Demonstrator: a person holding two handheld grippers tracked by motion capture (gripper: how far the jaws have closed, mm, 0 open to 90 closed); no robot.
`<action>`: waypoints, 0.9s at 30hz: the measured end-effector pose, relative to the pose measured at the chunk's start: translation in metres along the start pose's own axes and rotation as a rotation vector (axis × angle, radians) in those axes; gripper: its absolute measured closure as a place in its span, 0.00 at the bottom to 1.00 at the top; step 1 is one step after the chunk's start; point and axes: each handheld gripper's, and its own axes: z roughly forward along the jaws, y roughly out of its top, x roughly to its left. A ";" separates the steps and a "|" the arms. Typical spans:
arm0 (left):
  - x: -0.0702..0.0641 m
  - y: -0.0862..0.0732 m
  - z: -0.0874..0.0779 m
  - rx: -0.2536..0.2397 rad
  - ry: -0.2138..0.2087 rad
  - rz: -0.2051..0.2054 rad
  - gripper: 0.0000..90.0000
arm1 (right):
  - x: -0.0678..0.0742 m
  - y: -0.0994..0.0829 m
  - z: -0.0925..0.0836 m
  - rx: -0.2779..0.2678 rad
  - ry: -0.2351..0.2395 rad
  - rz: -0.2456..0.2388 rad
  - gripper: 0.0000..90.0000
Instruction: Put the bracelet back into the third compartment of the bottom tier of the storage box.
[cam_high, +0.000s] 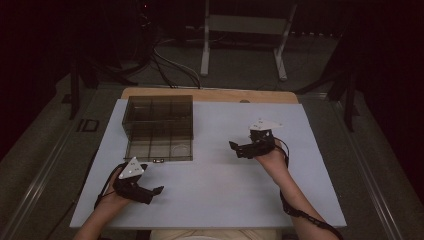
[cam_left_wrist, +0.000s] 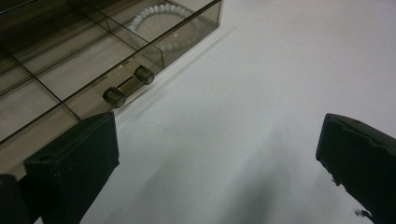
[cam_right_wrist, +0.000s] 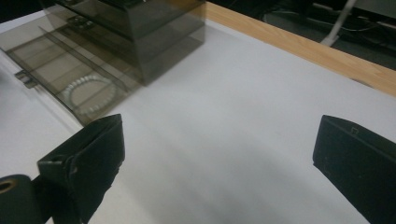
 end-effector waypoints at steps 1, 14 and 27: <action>0.000 0.000 0.000 -0.001 0.000 -0.001 0.01 | -0.002 -0.003 -0.002 -0.002 -0.002 0.003 0.02; 0.000 0.000 0.000 -0.001 0.003 0.000 0.01 | -0.018 -0.046 -0.019 0.023 -0.052 0.050 0.02; -0.001 0.000 0.000 -0.001 0.004 0.001 0.01 | -0.025 -0.076 -0.041 0.054 -0.102 0.071 0.03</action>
